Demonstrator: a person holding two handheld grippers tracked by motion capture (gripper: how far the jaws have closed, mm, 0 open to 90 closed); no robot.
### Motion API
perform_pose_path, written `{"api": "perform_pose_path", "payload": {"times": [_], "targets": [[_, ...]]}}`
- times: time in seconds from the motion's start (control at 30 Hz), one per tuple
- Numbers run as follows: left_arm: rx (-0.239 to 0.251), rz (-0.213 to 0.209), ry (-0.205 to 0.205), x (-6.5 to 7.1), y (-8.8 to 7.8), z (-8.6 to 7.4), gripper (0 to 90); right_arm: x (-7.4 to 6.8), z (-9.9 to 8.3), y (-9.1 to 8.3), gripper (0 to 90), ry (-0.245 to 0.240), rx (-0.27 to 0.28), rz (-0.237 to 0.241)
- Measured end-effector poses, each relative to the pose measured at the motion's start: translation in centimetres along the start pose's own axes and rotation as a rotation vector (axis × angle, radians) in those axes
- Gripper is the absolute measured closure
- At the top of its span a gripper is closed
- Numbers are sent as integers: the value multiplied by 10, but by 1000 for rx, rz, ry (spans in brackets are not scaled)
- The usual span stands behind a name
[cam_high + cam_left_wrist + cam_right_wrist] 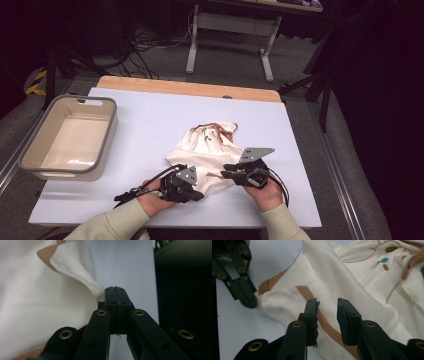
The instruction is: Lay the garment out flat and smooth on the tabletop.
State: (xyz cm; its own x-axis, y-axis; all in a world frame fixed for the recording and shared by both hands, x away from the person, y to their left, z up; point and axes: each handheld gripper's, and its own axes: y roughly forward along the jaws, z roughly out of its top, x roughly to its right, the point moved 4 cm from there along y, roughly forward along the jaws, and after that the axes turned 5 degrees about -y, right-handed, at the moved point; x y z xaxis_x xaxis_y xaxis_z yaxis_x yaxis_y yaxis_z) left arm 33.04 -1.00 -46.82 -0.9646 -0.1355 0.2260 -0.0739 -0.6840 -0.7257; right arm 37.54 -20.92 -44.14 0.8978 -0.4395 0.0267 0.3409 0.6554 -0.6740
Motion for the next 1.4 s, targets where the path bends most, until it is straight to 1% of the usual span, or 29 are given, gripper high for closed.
{"api": "perform_pose_path", "payload": {"times": [0.03, 0.13, 0.2, 0.23, 0.27, 0.3, 0.33, 0.37, 0.4, 0.43, 0.47, 0.5, 0.53, 0.6, 0.63, 0.67, 0.73, 0.8, 0.83, 0.9, 0.97, 1.07, 1.1, 1.13, 1.2, 1.23, 1.27, 1.33, 1.4], "targets": [[-13, -18, 23, 4, 2, -1, 900, -4, 4, 6, 699, -22, -9, 6], [-33, -57, 65, 13, 4, -4, 900, -7, 6, 6, 699, -38, -6, 7], [-28, -72, 67, 16, 2, -6, 897, -8, 8, 5, 693, -35, 8, 28], [-15, -64, 67, 16, 1, -6, 894, -7, 9, 6, 692, -32, 12, 37], [-8, -61, 61, 14, -2, -6, 848, -7, 9, 8, 692, -25, 15, 45], [3, -58, 54, 13, -4, -6, 848, -7, 10, 11, 696, -20, 10, 51], [28, -48, 41, 11, -9, -6, 827, -9, 11, 19, 698, -16, -2, 72], [46, -39, 33, 9, -13, -6, 827, -9, 11, 19, 698, -16, -2, 72], [77, -22, 16, 6, -20, -7, 823, -11, 12, 21, 696, -22, -3, 81], [96, -2, 2, 2, -26, -7, 810, -14, 15, 23, 690, -41, -2, 90], [115, 16, -10, -1, -30, -8, 797, -17, 18, 24, 681, -48, 2, 98], [136, 51, -38, -8, -36, -10, 795, -18, 20, 24, 670, -52, 9, 103], [148, 71, -60, -11, -40, -12, 795, -19, 23, 26, 662, -47, 17, 117], [173, 135, -105, -23, -49, -17, 792, -19, 24, 31, 661, -37, 13, 119], [181, 152, -128, -28, -52, -19, 791, -18, 24, 35, 685, -37, -3, 112], [189, 165, -145, -32, -55, -21, 791, -18, 24, 39, 733, -40, -21, 104], [196, 192, -168, -39, -60, -25, 791, -17, 23, 43, 854, -45, -41, 90], [201, 205, -184, -44, -63, -27, 791, -15, 21, 47, 891, -34, -70, 101], [203, 218, -193, -47, -64, -29, 791, -15, 20, 47, 897, -31, -75, 107], [200, 244, -199, -51, -66, -31, 787, -17, 16, 43, 898, -23, -91, 142], [202, 261, -206, -55, -68, -33, 776, -20, 12, 36, 898, -21, -107, 171], [223, 285, -223, -61, -73, -35, 756, -25, 1, 22, 898, -6, -133, 220], [230, 298, -233, -63, -75, -35, 751, -26, -2, 18, 897, -11, -133, 213], [240, 313, -243, -66, -78, -36, 747, -25, -3, 15, 892, -12, -120, 201], [257, 328, -273, -71, -82, -38, 730, -23, -2, 12, 855, -3, -97, 184], [265, 342, -286, -74, -85, -39, 715, -22, 1, 12, 815, -2, -80, 168], [265, 353, -293, -76, -86, -40, 706, -21, 4, 12, 791, -6, -64, 152], [261, 392, -315, -81, -89, -43, 682, -20, 10, 14, 746, -12, -35, 131], [253, 395, -343, -85, -90, -48, 661, -20, 15, 19, 711, -14, -26, 122]]}}
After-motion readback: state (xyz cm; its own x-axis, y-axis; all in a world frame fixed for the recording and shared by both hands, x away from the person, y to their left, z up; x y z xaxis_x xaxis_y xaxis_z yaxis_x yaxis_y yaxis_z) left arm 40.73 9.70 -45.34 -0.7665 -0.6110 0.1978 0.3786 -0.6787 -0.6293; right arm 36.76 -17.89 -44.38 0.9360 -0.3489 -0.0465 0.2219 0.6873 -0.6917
